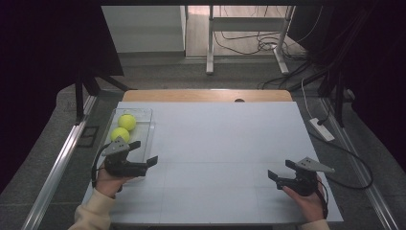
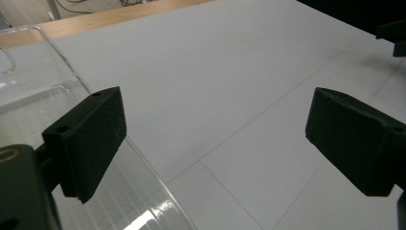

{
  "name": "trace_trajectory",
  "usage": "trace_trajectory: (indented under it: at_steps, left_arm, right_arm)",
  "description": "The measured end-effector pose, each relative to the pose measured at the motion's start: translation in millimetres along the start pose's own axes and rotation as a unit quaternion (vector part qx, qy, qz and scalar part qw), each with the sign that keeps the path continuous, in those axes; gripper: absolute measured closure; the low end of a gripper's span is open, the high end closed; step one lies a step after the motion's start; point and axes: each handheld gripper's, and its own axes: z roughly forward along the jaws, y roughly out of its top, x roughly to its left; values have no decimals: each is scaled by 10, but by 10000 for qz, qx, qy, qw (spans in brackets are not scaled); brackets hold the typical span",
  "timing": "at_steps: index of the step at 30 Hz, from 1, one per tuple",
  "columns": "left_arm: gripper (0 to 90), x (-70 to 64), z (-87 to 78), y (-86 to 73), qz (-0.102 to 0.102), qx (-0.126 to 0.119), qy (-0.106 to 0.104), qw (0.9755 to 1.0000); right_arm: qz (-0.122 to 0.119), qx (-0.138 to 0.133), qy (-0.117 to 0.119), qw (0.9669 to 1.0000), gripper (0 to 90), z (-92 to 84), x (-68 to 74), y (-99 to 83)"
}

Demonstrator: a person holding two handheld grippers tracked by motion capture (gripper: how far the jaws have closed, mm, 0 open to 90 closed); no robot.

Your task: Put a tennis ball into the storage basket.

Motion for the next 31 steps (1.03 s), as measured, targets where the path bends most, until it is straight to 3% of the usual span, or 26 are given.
trace_trajectory:
  at_steps: [9,31]
  left_arm:
    - [68,-112,24,-134,124,-101,-194,9997]
    - [69,-154,61,-170,136,-112,-196,9997]
  right_arm:
    - [-31,-9,-8,10000,123,-10,23,10]
    - [-64,-49,74,9999,123,-9,7,18]
